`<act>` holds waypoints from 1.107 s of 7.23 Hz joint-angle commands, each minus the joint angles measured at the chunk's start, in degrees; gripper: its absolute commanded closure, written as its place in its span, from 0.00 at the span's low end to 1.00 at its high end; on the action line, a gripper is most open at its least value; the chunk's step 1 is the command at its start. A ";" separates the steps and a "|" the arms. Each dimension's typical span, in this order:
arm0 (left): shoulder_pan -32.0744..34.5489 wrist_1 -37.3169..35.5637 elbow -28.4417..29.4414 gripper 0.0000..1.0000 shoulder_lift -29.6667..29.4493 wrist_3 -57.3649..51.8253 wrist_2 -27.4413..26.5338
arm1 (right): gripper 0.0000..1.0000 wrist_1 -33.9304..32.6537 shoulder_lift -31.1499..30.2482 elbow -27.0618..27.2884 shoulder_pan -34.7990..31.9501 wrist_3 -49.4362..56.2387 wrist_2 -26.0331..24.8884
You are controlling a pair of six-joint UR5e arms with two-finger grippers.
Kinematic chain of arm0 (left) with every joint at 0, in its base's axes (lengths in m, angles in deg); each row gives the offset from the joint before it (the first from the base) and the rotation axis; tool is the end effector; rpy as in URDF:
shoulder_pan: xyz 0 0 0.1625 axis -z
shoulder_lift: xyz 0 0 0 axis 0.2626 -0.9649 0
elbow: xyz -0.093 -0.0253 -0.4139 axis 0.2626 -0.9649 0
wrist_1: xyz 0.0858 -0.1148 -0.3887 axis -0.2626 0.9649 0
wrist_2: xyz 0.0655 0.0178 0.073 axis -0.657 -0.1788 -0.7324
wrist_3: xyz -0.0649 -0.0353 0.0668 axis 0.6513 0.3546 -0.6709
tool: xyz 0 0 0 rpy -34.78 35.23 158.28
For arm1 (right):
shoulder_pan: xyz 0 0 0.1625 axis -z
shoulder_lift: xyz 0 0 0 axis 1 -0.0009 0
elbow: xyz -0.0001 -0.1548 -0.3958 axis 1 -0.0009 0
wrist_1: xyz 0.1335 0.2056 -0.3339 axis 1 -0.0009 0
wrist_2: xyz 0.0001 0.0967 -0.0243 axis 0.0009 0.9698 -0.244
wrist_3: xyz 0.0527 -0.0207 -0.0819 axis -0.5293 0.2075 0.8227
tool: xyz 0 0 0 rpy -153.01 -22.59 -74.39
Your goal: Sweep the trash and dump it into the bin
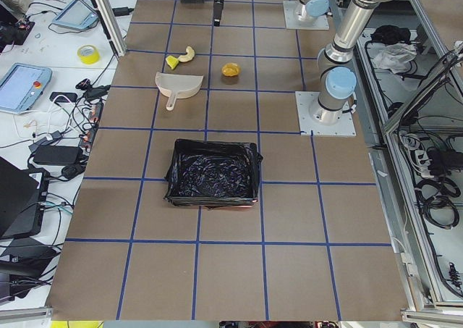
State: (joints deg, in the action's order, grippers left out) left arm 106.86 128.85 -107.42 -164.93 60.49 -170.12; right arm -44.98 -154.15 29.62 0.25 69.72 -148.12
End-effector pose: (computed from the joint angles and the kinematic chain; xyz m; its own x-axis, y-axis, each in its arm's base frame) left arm -0.1472 -0.4813 0.5350 -0.9998 0.0220 0.0011 0.0218 0.9945 -0.1026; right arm 0.1304 -0.5314 0.5129 -0.9981 0.0609 -0.0019 0.0609 0.9961 -0.0632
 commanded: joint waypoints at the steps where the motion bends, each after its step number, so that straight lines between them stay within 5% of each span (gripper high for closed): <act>1: 0.04 0.00 -0.67 0.00 -0.20 -0.03 -0.46 | 0.00 -0.66 0.08 0.00 0.23 0.11 0.00; 4: -1.01 -2.09 -1.11 0.00 -0.90 -1.33 -0.29 | 0.00 -3.36 3.33 6.98 11.34 13.41 0.52; 8: -4.52 -15.09 -8.04 0.00 -9.67 -27.75 -1.42 | 0.01 -30.77 6.66 22.04 20.52 24.78 0.44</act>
State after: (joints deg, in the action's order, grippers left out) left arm 103.72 117.47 -113.44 -171.55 39.32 -170.87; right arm -68.72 -148.91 48.08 18.88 91.10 -147.74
